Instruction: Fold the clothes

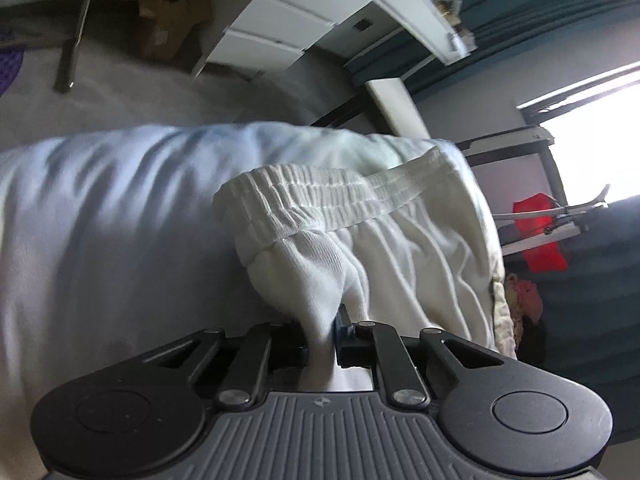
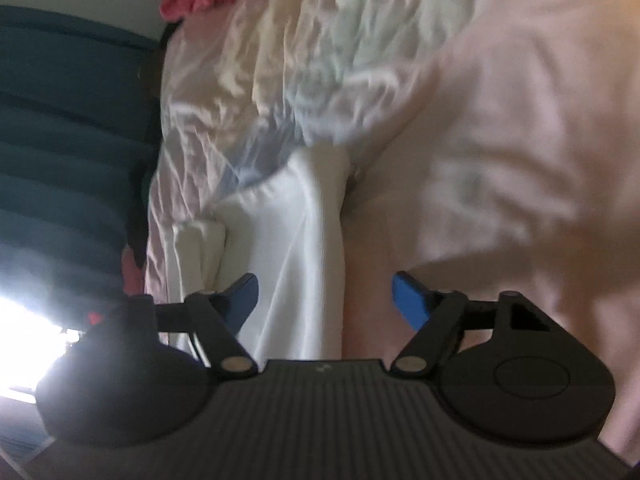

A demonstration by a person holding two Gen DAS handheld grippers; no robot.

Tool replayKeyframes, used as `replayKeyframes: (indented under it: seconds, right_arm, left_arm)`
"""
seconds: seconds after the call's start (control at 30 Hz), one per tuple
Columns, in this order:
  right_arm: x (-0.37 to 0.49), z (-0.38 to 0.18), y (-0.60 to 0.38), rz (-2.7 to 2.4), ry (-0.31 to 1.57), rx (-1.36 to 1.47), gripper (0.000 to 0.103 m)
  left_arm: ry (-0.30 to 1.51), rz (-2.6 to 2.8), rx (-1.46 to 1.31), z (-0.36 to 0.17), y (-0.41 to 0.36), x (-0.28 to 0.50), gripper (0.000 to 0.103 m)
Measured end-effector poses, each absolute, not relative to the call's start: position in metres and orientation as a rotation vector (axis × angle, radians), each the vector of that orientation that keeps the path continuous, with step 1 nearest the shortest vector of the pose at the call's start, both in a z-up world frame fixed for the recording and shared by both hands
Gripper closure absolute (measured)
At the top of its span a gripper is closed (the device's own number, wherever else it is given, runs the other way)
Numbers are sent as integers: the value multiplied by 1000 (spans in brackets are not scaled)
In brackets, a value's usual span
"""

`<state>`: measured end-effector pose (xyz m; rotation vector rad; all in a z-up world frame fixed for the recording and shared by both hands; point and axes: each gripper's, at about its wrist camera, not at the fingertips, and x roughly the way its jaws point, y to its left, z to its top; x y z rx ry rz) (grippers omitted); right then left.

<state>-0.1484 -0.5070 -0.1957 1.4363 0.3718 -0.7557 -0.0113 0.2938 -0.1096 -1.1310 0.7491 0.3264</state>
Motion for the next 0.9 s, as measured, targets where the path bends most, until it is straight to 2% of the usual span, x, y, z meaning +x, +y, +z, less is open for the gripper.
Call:
replayKeyframes:
  seconds: [0.07, 0.17, 0.2, 0.27, 0.37, 0.43, 0.53, 0.63, 0.7, 0.8, 0.9]
  right_arm:
    - [-146, -202, -509, -785, 373, 1463, 26]
    - [-126, -202, -518, -805, 360, 1439, 27]
    - [-119, -201, -521, -803, 350, 1424, 40]
    - [-111, -199, -522, -776, 314, 1397, 44]
    - [-114, -201, -522, -729, 260, 1429, 70]
    - [-119, -200, -524, -718, 229, 1448, 86]
    - [-121, -200, -527, -715, 231, 1448, 90]
    - [-122, -204, -529, -715, 256, 1461, 91]
    - [-120, -208, -528, -736, 300, 1465, 91]
    - [-118, -217, -528, -787, 400, 1459, 92]
    - [-118, -221, -528, -785, 397, 1474, 90]
  left_arm:
    - [768, 325, -1155, -116, 297, -10, 71]
    - [787, 322, -1175, -122, 299, -8, 67]
    - [790, 320, -1178, -122, 299, -7, 66]
    - [795, 314, -1178, -124, 298, -6, 62]
    - [823, 289, -1187, -130, 297, -2, 56]
    - [853, 282, -1166, -133, 292, 3, 56]
    - [871, 275, -1119, -132, 286, 9, 54]
    - [869, 276, -1127, -133, 285, 11, 57]
    - [861, 278, -1152, -135, 287, 10, 62]
    - [855, 288, -1183, -139, 288, 9, 74]
    - [835, 286, -1174, -136, 288, 9, 87]
